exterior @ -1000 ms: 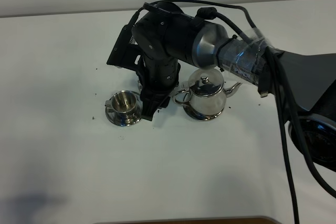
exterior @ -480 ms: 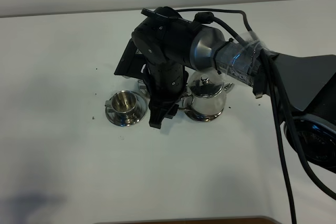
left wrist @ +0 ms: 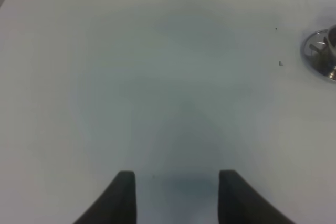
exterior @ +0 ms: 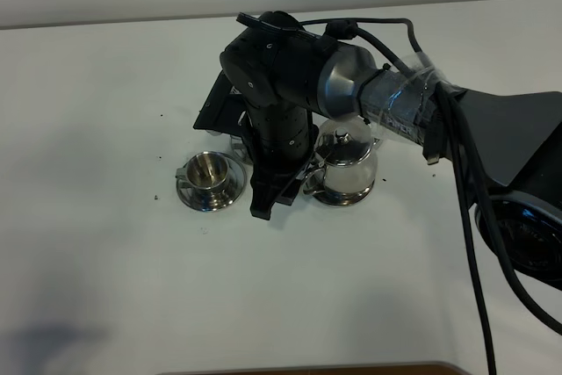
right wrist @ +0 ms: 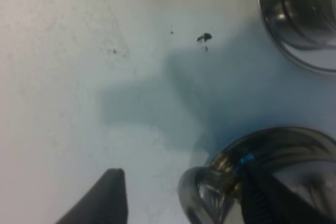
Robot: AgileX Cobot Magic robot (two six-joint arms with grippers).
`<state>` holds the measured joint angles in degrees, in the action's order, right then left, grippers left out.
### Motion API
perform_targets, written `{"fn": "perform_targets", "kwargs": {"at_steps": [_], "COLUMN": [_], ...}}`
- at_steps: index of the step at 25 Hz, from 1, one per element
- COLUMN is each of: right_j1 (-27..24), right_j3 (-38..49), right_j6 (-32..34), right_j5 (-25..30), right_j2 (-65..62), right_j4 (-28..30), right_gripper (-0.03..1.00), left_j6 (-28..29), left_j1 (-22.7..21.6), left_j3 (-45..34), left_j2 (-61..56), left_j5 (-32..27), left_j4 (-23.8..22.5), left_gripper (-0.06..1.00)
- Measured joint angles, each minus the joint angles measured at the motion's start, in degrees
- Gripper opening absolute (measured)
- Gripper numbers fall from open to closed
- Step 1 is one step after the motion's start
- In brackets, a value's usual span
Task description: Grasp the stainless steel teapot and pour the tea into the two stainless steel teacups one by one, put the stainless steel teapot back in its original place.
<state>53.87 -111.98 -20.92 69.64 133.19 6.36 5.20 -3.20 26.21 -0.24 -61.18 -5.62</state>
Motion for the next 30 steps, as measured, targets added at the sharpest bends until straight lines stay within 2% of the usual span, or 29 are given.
{"fn": "perform_targets", "kwargs": {"at_steps": [9,20,26,30], "right_j1": [0.0,0.0,0.0,0.0], "right_j3": [0.28,5.35,12.27,13.85], "right_j6": [0.82,1.12,1.88,1.99], "right_j5": [0.0,0.0,0.03,0.13], "right_j2": [0.0,-1.61,-4.73,-5.18], "right_j4": [-1.37,-1.69,-1.92,-2.77], "right_gripper": [0.48,0.48,0.48,0.48], "left_j6": [0.0,0.05,0.04,0.04], "left_j1": [0.0,0.0,0.0,0.0], "left_j3": [0.0,0.0,0.0,0.0], "left_j2": [0.0,0.0,0.0,0.0], "left_j5": [0.0,0.0,0.0,0.0], "left_j4": [0.0,0.21,0.28,0.35], "left_gripper": [0.43,0.43,0.43,0.43]}}
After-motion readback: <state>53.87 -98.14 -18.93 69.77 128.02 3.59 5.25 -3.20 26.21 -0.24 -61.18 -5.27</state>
